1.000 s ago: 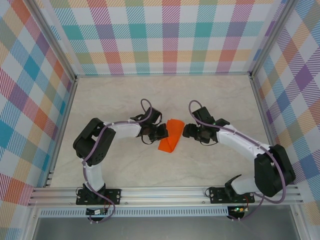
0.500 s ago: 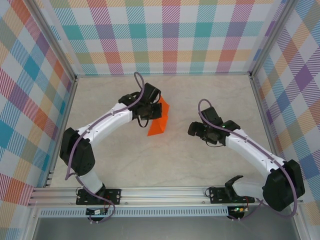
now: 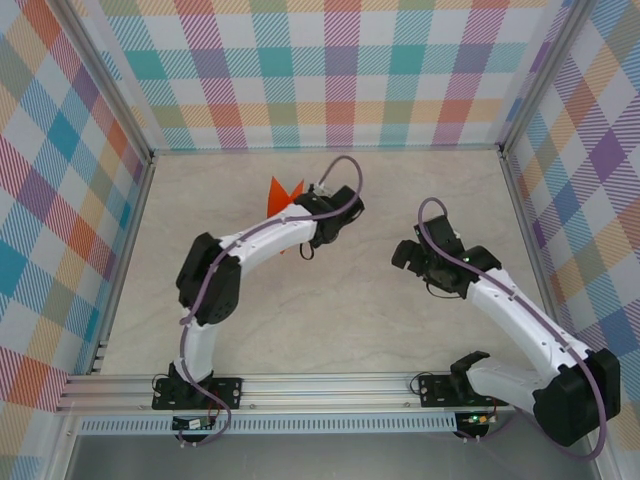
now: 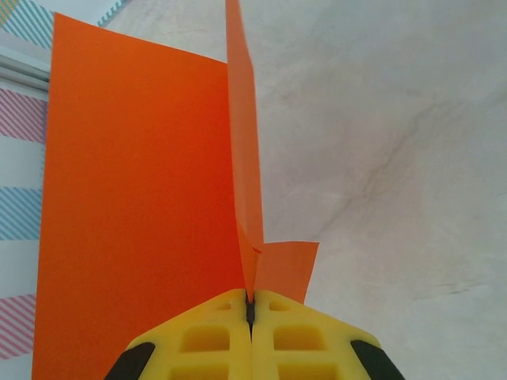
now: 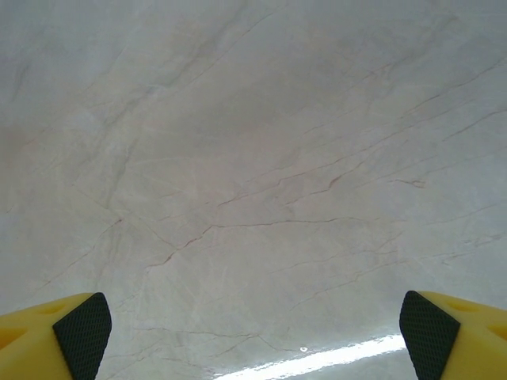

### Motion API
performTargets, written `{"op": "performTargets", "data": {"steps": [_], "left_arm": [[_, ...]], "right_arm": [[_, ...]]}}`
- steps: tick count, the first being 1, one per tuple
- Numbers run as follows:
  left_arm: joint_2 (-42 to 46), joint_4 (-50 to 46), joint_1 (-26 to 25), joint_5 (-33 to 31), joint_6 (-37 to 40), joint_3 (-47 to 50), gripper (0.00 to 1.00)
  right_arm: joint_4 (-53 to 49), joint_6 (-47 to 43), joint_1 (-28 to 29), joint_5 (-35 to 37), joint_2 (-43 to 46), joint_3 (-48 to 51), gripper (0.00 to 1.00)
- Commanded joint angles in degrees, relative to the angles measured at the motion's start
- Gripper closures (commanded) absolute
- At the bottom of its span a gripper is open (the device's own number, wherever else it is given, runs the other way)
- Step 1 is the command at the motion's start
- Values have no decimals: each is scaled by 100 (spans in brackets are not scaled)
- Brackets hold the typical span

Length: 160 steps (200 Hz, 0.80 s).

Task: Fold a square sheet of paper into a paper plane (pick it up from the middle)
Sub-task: Turn over the paper at the center of the table.

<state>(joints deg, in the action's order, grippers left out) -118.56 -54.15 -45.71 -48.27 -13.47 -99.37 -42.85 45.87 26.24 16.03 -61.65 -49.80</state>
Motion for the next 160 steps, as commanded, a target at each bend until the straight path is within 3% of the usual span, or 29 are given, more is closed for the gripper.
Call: {"op": "performTargets", "data": {"steps": [1, 57, 107, 128, 160], "left_arm": [[-294, -193, -146, -772, 249, -153, 99], [-1183, -55, -597, -468, -50, -338, 99], [-1361, 117, -884, 214, -420, -304, 96], [-1267, 215, -942, 752, -582, -304, 83], [-622, 523, -916, 2112, -876, -267, 57]], "right_arm": [[-418, 179, -127, 364, 302, 49, 3], [-776, 292, -337, 664, 694, 41, 3], [-764, 265, -435, 621, 646, 1, 3], [-751, 234, -463, 560, 577, -63, 3], [-532, 8, -514, 214, 442, -216, 4]]}}
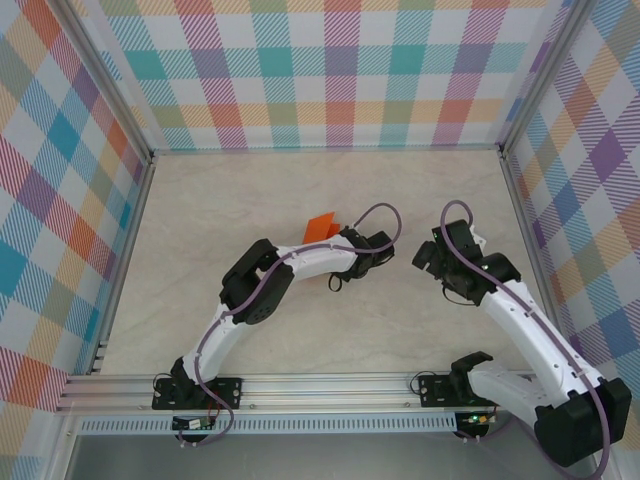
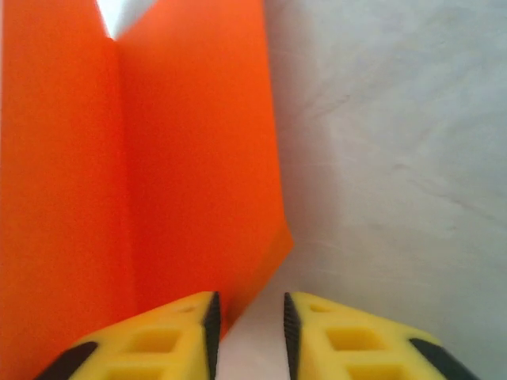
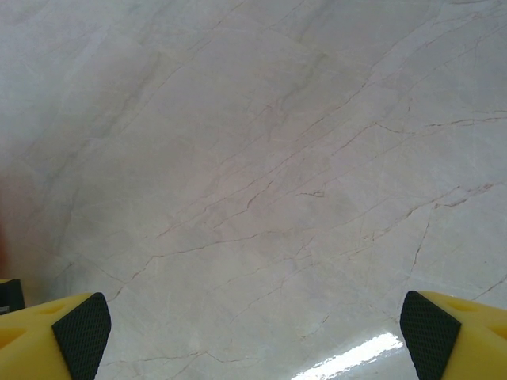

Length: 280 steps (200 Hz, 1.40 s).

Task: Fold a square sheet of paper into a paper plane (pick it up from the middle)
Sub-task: Turn over the paper at the center of the table.

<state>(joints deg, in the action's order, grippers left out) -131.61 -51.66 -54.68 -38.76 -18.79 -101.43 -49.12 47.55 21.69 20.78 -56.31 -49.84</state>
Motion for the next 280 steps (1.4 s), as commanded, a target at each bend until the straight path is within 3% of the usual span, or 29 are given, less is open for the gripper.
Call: {"op": "performTargets", "data": {"steps": [1, 24, 59, 70, 88, 112, 137, 176, 234, 280], "left_arm": [[713, 290, -18, 1209, -358, -53, 56], [1363, 629, 141, 2234, -642, 123, 39], [2291, 1008, 584, 3120, -1085, 731, 27], [2611, 1143, 783, 3259, -1231, 1064, 23], [3160, 1386, 1209, 3335, -1464, 1665, 18], [3796, 1659, 2024, 3400, -1783, 2566, 13], [4244, 1747, 2748, 3320, -1903, 3243, 8], [4623, 1687, 3437, 3141, -1992, 3845, 3], [4792, 1773, 3837, 3425, -2169, 4174, 0], [4724, 1850, 3845, 3642, -2164, 4139, 0]], "right_arm": [[100, -168, -64, -272, -99, -215, 4], [265, -293, -103, -562, -288, -337, 5], [710, -502, -139, -1224, -699, -519, 9], [957, -640, -139, -1628, -906, -590, 14], [1480, -764, -129, -2512, -1415, -720, 28], [2097, -638, 235, -3225, -2353, -1009, 37], [2429, -507, 886, -3277, -3412, -1635, 38], [2600, -285, 1616, -3388, -5066, -3008, 40], [2176, -282, 1953, -3615, -6915, -4763, 42], [1768, -770, 1970, -3657, -7247, -4842, 42]]}}
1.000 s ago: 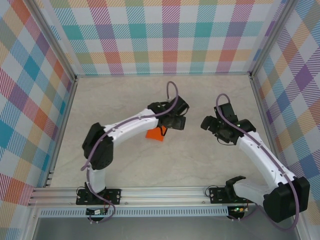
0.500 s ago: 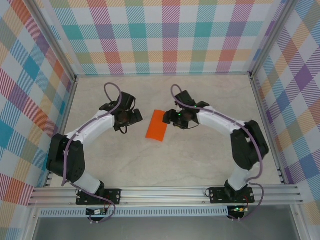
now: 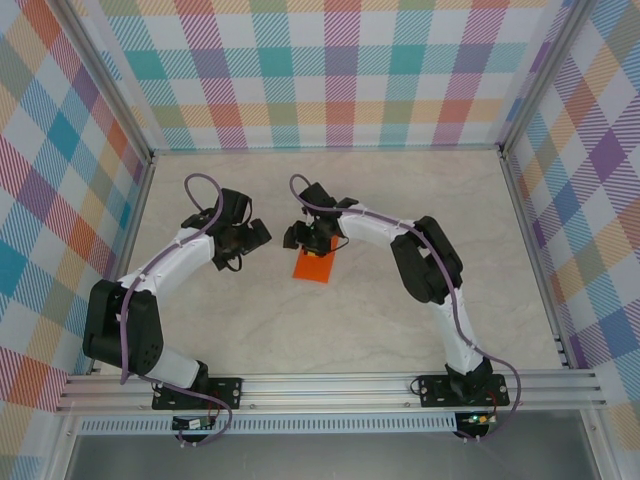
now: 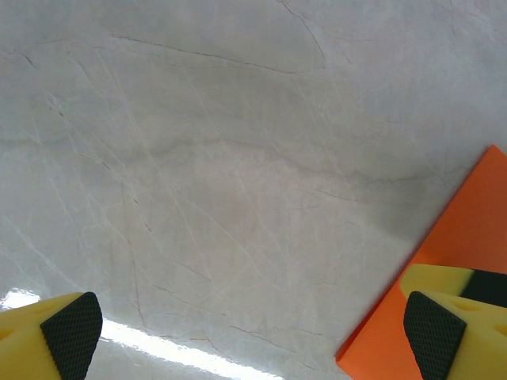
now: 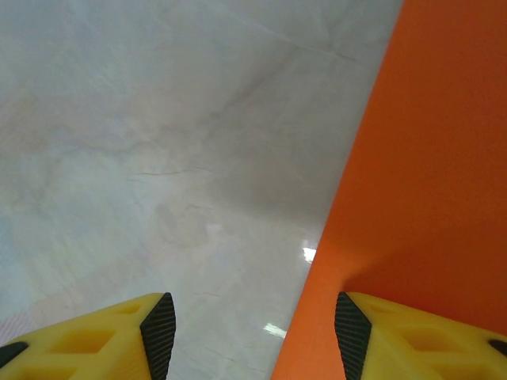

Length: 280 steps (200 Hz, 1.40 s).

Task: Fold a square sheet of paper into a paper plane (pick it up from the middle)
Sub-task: Turn over the paper at the center of the table, then move the paper to the center of the table.

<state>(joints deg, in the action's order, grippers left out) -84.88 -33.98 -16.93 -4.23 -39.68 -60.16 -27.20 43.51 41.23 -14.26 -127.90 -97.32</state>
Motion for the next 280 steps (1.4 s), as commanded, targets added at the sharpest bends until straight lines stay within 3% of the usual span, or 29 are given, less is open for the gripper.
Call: {"op": "performTargets", "data": {"steps": [1, 36, 75, 112, 128, 146, 194, 223, 280], "left_arm": [[51, 83, 69, 191, -75, 13, 0], [23, 227, 75, 447, -41, 30, 0], [-41, 603, 54, 1166, 134, 126, 1], [-190, 1260, -253, 1902, 129, 290, 5], [-262, 1573, -515, 2132, 65, 336, 12], [-406, 2113, -841, 2442, -91, 408, 35], [-1313, 2846, -1616, 2989, -393, 137, 71], [-1758, 2693, -1907, 2989, -404, -159, 81], [-2083, 2557, -2244, 3012, -429, -179, 85]], "right_arm": [[-430, -385, 21, -159, -92, -86, 42], [-682, -1127, 19, -280, 48, 557, 42], [-720, -1897, 17, -323, 945, 1967, 42], [-285, -1460, 6, -279, 2081, 2751, 41], [56, -997, -8, -91, 2805, 3096, 37], [264, -444, -108, 159, 3511, 3541, 32], [441, 518, -640, 456, 4929, 4902, 25], [418, 633, -818, 251, 5074, 5227, 24], [528, 747, -1000, -49, 4813, 5469, 24]]}}
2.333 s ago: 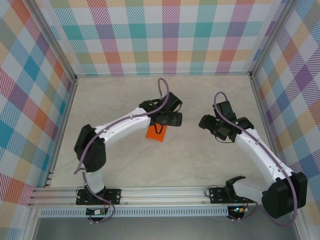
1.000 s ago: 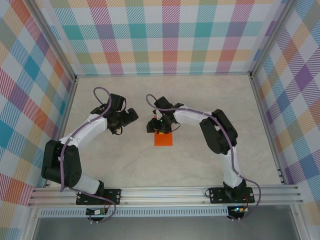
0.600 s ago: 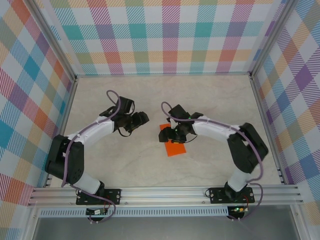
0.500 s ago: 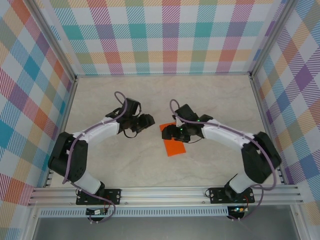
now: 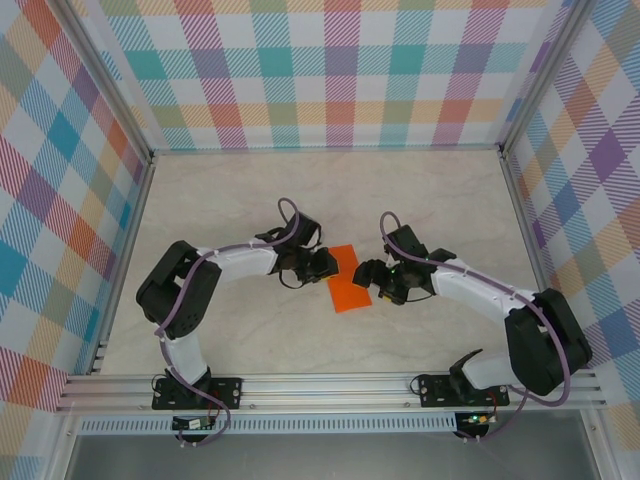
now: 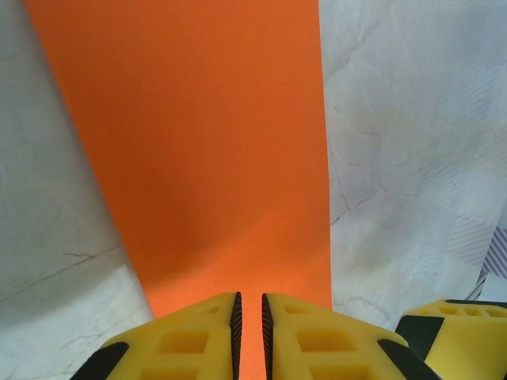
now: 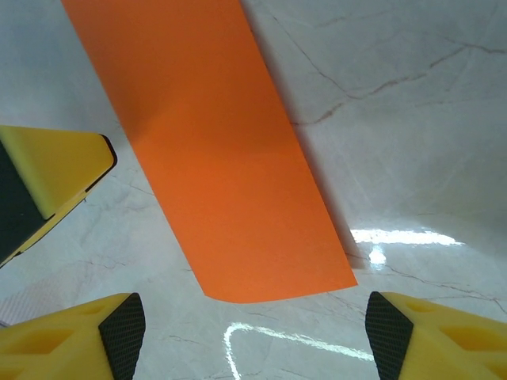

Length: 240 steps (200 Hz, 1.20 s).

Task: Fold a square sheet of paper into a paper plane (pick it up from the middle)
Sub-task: Move the paper to the center of the table, then third fold the triangle at the center of the table.

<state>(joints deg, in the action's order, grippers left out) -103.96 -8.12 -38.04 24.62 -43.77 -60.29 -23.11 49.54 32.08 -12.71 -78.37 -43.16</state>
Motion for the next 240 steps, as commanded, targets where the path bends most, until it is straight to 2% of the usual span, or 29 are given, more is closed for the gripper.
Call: {"op": "performTargets", "data": {"steps": [1, 56, 190, 240], "left_arm": [[-180, -35, -137, 129, -19, -166, 85], [-453, -313, -168, -88, 152, -137, 90], [-651, -592, -168, -352, 369, -57, 94], [-686, -689, -168, -447, 369, -84, 94]], "right_arm": [[125, 139, -86, -209, -146, 53, 24], [272, 18, -191, -552, -566, 0, 26], [132, -734, -325, -930, -1283, -292, 49], [55, -1053, -325, -1146, -1448, -311, 50]]}}
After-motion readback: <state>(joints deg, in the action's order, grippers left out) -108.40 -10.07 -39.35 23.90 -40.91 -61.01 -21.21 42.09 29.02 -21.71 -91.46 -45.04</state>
